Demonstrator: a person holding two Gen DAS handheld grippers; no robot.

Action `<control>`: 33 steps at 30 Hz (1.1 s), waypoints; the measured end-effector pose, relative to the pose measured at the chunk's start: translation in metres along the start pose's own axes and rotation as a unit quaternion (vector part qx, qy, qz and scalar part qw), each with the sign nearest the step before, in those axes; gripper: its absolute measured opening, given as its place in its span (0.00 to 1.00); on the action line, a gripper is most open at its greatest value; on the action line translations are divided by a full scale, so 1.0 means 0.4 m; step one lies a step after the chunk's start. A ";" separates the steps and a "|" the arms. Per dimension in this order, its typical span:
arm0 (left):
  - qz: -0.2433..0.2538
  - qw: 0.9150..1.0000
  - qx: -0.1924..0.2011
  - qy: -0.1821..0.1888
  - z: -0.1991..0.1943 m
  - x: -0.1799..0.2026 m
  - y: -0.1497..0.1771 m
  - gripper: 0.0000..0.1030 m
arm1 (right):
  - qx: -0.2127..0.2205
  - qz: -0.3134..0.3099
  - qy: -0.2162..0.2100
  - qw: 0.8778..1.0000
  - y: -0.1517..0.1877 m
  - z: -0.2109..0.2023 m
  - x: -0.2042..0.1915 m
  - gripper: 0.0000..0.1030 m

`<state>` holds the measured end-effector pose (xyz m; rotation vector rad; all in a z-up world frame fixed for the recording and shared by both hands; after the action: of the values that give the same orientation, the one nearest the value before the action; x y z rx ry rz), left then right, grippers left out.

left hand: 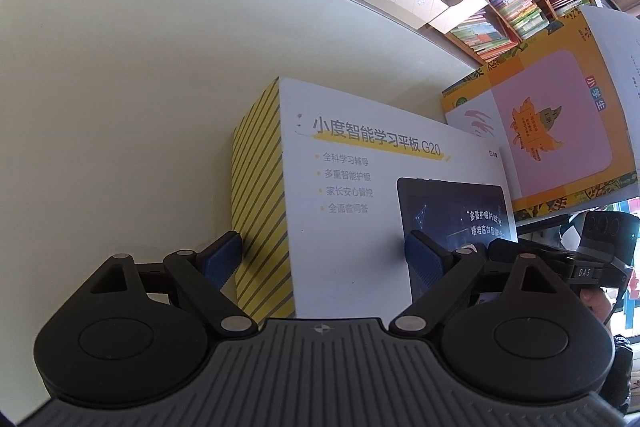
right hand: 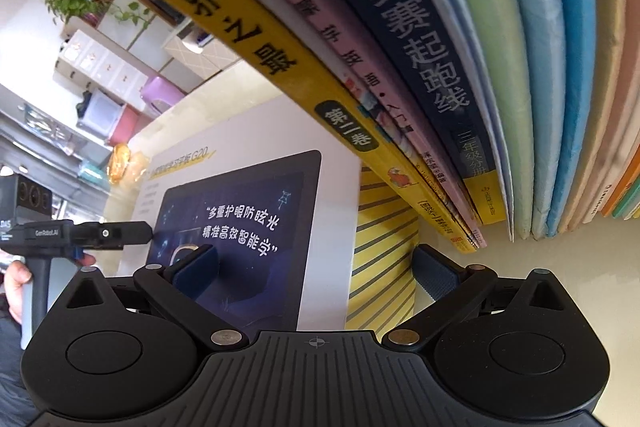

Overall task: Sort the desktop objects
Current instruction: 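Lift the tablet box off the table between both tools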

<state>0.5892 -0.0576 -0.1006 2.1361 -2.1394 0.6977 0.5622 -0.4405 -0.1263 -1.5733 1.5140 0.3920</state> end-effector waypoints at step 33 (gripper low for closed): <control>0.042 0.994 0.080 -0.054 -0.041 0.061 0.053 0.98 | 0.046 -0.030 0.073 0.996 0.032 0.000 -0.091 1.00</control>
<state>0.5629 -0.0763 -0.0838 2.2214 -2.3137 0.8037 0.5430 -0.4156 -0.1041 -1.5976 1.5679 0.1738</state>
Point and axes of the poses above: each gripper's, at about its wrist camera, not at the fingertips, and z roughly the way its jaws point, x to its right, y to its underside, the point moved 1 cm from there along z, roughly the way its jaws point, and after that the axes turned 14 degrees about -y, right-handed, at the moved point
